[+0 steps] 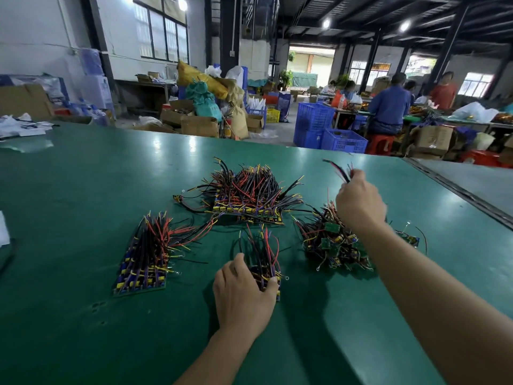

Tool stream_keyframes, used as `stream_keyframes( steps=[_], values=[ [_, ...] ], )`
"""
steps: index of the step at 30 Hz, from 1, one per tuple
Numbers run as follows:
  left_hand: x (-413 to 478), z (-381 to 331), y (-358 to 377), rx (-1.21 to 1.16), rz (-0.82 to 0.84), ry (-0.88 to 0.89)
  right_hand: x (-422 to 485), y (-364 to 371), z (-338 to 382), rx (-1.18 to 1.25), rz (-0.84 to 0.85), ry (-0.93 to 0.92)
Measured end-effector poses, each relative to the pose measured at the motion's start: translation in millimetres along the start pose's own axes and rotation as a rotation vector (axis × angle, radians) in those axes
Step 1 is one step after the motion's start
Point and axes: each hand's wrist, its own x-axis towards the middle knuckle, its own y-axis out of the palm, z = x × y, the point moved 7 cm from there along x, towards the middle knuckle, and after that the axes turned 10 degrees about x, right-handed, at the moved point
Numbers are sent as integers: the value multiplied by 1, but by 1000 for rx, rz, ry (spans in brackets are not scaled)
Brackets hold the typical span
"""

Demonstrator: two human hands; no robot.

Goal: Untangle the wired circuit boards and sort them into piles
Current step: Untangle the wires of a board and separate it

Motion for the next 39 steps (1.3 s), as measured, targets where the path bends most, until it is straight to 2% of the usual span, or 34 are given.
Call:
stream_keyframes(
  steps=[6,9,13,16,20,23,25,27,30,32,34,37,39],
  values=[
    [-2,0,2,136,53,17,18,27,-2,-561,199,-138],
    [-3,-2,1,68,71,16,13,44,-3,-662,270,-195],
    [-2,-1,-3,-93,69,-27,9,66,-19,-766,400,-92],
    [0,-3,-7,-160,38,-1,2,78,-19,-861,470,-89],
    [-1,-4,-11,-267,-3,17,-2,77,-9,-903,423,-180],
    [2,-2,-14,-289,-41,1,-13,74,18,-910,285,-445],
    [3,0,-15,-322,-52,-18,-29,75,35,-848,234,-599],
    [5,2,-16,-369,-66,-31,-47,75,45,-708,221,-668],
    [7,6,-17,-516,-108,-74,-79,67,51,-286,143,-677],
    [10,13,-16,-674,-121,-141,-99,56,42,117,84,-518],
    [12,19,-13,-798,-95,-216,-118,62,23,363,141,-296],
    [16,22,-13,-889,-93,-241,-143,94,-13,535,388,96],
    [17,17,-18,-912,-118,-183,-164,116,-26,877,598,417]
  ],
)
